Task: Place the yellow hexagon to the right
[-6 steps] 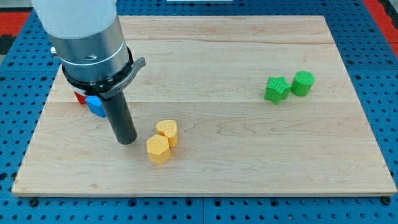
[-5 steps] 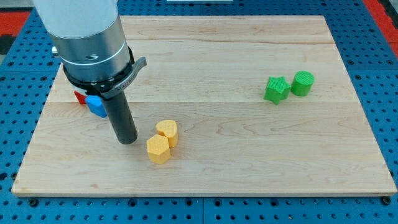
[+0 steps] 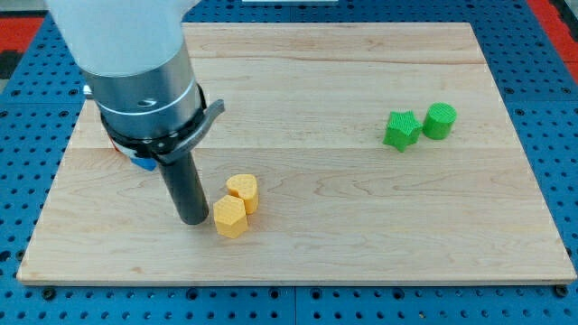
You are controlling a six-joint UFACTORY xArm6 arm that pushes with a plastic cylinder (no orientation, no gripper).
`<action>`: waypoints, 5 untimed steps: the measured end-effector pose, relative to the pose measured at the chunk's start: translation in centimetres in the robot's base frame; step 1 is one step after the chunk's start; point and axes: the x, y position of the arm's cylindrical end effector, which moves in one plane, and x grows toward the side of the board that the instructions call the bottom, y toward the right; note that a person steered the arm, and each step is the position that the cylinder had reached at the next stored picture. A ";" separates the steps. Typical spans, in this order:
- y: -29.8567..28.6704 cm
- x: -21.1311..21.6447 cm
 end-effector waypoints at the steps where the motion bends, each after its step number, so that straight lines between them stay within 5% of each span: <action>1: 3.0 0.0; 3: 3.7 2.1; 5: 18.1 2.5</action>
